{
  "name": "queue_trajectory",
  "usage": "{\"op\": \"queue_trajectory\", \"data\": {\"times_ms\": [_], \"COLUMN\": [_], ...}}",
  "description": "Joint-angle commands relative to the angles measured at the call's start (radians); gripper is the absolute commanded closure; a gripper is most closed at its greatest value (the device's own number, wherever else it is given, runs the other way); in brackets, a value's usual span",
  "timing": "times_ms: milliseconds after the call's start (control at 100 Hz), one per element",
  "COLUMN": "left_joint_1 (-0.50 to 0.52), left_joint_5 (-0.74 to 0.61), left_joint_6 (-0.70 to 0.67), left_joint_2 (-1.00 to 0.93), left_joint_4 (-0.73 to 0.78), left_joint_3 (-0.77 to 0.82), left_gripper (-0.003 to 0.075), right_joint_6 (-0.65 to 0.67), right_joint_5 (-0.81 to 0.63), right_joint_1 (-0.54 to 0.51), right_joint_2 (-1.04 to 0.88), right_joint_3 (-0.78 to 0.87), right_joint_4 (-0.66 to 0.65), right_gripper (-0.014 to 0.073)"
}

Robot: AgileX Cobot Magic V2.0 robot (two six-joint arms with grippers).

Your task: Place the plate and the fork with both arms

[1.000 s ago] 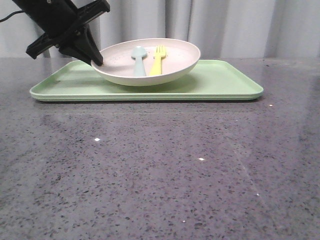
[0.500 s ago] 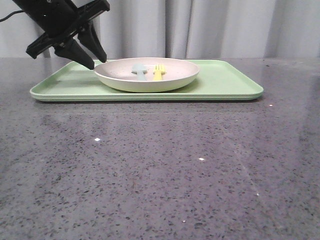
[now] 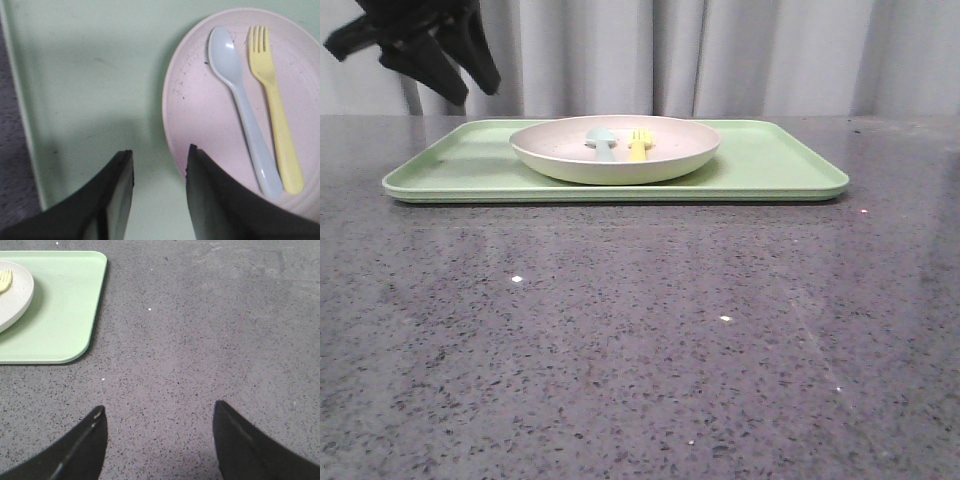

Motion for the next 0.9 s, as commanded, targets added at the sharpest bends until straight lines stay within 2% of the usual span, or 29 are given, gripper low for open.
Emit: {"op": "queue_trajectory", "data": {"times_ms": [0,160,330,640,890], "left_joint_1": [-0.007,-0.007,-0.007,-0.007,-0.007], "left_joint_5": [-0.007,-0.005,0.0,-0.164,-0.22], "left_joint_6": [-0.024,-0.026,-0.026,-0.029,-0.029], "left_joint_2": [-0.119,-0.223,-0.329,-0.582,-0.79], "left_joint_4": [0.053,0.142,0.209,0.21,0.21], "left_joint_3": [-0.033,-0.033,0.011,0.361,0.592], "left_gripper": [0.0458,0.0458,0.0458,0.0458,0.0458], "right_joint_6": [-0.001,-0.001,-0.001,-0.001,-0.001], "right_joint_5": [-0.048,-0.008,0.037,0.089,0.151], "right_joint_1": [-0.006,-0.002,0.049,0.186,0.304], "right_joint_2": [0.017,0.065,0.164,0.359,0.55], "right_joint_3": [-0.045,-0.103,-0.199,-0.435,-0.635], "right_joint_4": [-0.003,-0.001,0.007,0.009,0.024], "right_gripper": [0.0125,0.0125,0.0125,0.0125,0.0125]}}
